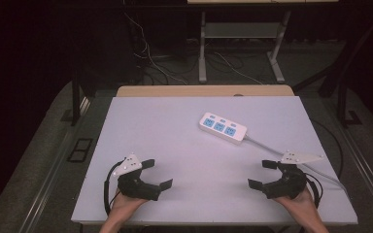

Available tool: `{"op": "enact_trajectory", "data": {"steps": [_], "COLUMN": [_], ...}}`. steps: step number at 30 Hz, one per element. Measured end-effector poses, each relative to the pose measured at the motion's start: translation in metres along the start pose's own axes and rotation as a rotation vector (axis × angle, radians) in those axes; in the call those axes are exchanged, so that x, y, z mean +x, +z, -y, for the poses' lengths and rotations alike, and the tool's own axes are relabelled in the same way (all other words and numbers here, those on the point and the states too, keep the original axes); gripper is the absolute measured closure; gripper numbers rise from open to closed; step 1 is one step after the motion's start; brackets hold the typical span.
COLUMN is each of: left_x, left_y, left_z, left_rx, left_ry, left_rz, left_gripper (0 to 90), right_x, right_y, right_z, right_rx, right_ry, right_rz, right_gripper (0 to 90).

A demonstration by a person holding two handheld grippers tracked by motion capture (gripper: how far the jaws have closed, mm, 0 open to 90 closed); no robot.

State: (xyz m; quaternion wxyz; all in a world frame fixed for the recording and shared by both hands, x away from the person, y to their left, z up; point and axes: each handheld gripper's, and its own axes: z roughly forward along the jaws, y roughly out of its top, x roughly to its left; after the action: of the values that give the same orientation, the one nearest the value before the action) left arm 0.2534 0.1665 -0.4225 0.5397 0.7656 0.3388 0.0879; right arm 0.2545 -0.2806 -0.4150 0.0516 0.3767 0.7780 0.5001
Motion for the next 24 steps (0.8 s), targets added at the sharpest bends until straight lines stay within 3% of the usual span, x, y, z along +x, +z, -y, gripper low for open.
{"op": "enact_trajectory", "data": {"steps": [24], "left_x": [0.0001], "left_y": [0.0016], "left_z": [0.0009], "left_rx": [0.019], "left_ry": [0.009], "left_rz": [0.016], "left_gripper": [0.0], "right_x": [0.0007], "right_y": [0.002], "right_z": [0.0036], "right_rx": [0.042], "right_ry": [0.004], "right_rz": [-0.008], "right_gripper": [0.3]}}
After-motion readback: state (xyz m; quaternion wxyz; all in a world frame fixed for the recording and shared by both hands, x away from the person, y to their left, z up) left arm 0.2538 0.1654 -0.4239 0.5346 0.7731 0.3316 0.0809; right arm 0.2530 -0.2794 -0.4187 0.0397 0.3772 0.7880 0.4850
